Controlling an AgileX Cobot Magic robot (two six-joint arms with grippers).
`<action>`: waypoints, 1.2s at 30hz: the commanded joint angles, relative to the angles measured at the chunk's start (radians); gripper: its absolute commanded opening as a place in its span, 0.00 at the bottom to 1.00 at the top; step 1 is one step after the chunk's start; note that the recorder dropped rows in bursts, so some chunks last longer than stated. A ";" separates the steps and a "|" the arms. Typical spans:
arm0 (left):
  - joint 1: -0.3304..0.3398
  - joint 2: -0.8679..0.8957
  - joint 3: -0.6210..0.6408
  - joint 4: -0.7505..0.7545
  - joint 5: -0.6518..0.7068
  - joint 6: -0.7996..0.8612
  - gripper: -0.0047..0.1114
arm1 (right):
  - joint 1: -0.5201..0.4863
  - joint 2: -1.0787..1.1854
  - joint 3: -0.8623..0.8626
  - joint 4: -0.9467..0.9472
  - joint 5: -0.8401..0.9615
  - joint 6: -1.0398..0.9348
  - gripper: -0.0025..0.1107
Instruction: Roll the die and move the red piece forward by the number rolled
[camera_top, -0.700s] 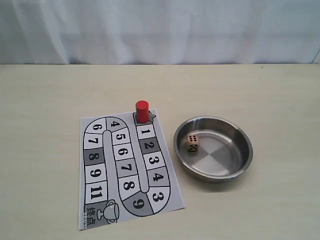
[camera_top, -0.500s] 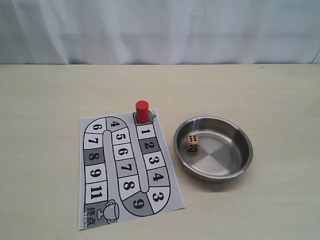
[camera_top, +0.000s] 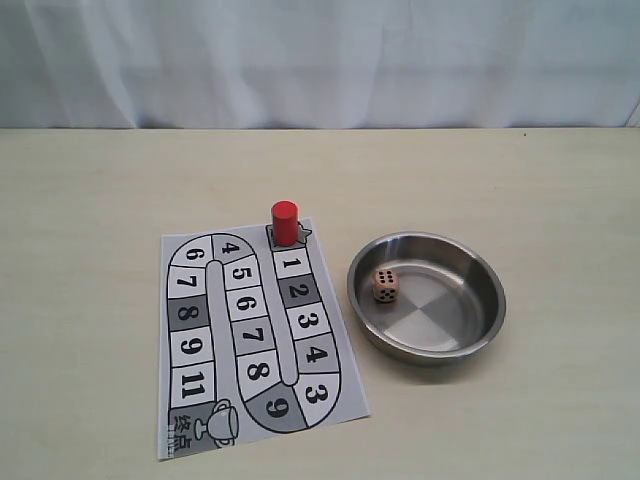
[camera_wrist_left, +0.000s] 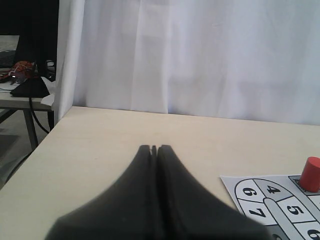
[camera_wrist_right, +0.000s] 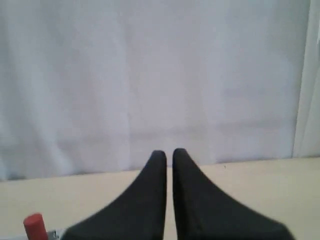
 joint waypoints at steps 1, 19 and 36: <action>-0.006 -0.001 -0.005 -0.004 -0.004 -0.004 0.04 | -0.006 -0.005 -0.168 0.041 0.074 0.020 0.06; -0.006 -0.001 -0.005 -0.004 -0.004 -0.004 0.04 | -0.006 0.573 -0.616 0.083 0.446 -0.097 0.21; -0.006 -0.001 -0.005 -0.004 -0.004 -0.004 0.04 | 0.035 1.098 -0.844 0.289 0.747 -0.330 0.50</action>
